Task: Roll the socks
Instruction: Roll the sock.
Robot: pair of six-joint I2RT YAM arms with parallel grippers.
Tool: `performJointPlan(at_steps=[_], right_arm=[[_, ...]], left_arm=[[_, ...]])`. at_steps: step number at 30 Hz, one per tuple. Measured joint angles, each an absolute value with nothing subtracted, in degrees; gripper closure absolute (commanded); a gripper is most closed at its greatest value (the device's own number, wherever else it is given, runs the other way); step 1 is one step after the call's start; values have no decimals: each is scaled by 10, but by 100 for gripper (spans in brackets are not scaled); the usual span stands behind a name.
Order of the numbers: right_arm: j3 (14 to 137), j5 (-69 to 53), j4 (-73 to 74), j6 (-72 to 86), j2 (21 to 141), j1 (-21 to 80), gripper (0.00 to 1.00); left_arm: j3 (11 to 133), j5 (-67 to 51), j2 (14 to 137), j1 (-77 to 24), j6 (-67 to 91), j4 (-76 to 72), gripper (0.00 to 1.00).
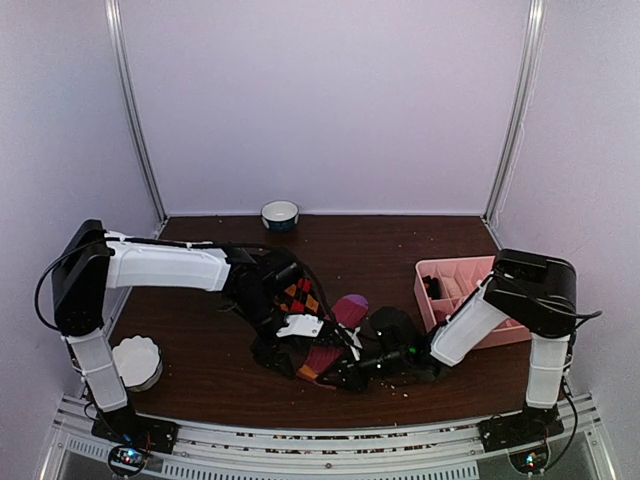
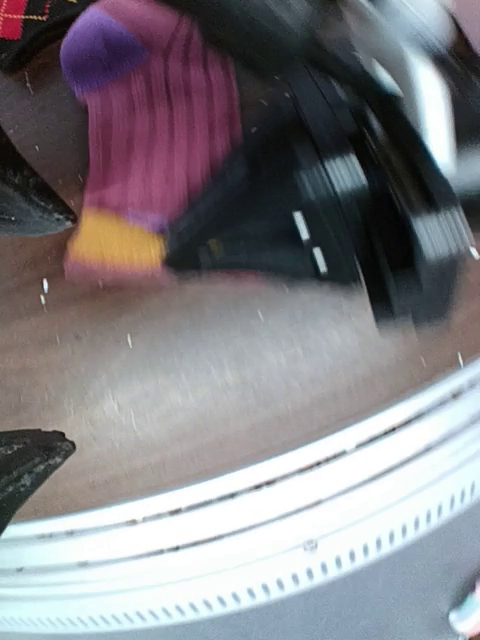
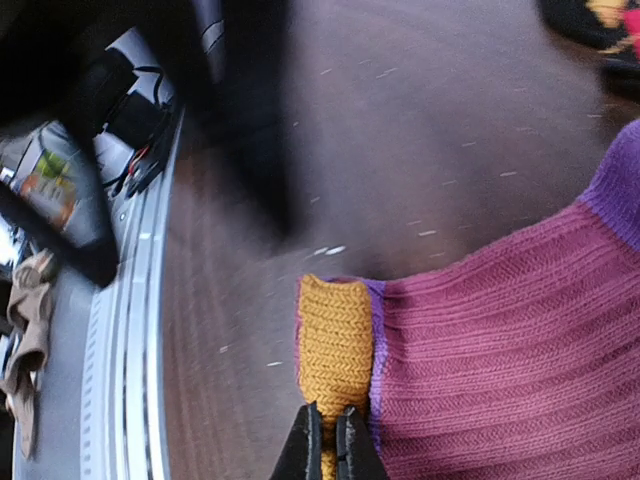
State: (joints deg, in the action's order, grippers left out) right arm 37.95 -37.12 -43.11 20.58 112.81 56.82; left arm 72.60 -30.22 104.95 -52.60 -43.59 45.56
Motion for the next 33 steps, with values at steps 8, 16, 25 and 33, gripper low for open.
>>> performJointPlan(at_steps=[8, 16, 25, 33], right_arm=[[397, -364, -398, 254, 1125, 538, 100], [410, -423, -399, 295, 1150, 516, 100], [422, -462, -395, 349, 1164, 499, 100], [430, -474, -380, 359, 1166, 495, 100]], left_arm=[[706, -311, 1037, -554, -446, 460, 33], [689, -229, 1048, -554, -431, 373, 34], [688, -202, 1060, -555, -453, 348, 52], [701, -186, 1094, -559, -461, 348, 64]])
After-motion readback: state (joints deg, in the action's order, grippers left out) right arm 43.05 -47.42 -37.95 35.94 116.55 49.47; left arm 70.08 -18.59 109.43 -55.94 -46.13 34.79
